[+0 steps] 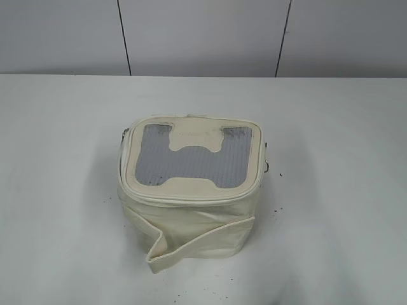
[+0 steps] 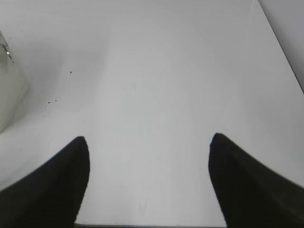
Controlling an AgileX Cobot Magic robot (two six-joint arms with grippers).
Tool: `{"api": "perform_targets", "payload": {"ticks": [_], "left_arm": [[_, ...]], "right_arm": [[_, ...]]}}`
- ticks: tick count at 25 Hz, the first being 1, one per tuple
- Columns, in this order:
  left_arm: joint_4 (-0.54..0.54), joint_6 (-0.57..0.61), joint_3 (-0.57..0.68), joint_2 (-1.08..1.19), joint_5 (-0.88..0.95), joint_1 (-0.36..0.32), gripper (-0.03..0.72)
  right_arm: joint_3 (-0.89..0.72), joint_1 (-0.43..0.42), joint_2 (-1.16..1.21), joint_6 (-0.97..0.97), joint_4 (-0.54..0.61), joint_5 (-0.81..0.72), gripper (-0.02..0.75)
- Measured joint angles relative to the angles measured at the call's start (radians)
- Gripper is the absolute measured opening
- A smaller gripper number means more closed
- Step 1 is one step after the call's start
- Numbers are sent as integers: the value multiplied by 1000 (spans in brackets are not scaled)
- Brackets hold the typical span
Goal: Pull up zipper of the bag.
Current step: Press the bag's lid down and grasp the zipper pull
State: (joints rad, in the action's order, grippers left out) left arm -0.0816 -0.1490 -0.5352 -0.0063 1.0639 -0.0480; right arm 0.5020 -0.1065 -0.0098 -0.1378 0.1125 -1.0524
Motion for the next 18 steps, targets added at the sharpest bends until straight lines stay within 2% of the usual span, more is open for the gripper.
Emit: {"api": "perform_targets", "payload": {"ticks": [18], "left_arm": [[0, 0, 0, 0, 0, 0, 243]], "right_arm": [[0, 0, 0, 0, 0, 0, 585]]}}
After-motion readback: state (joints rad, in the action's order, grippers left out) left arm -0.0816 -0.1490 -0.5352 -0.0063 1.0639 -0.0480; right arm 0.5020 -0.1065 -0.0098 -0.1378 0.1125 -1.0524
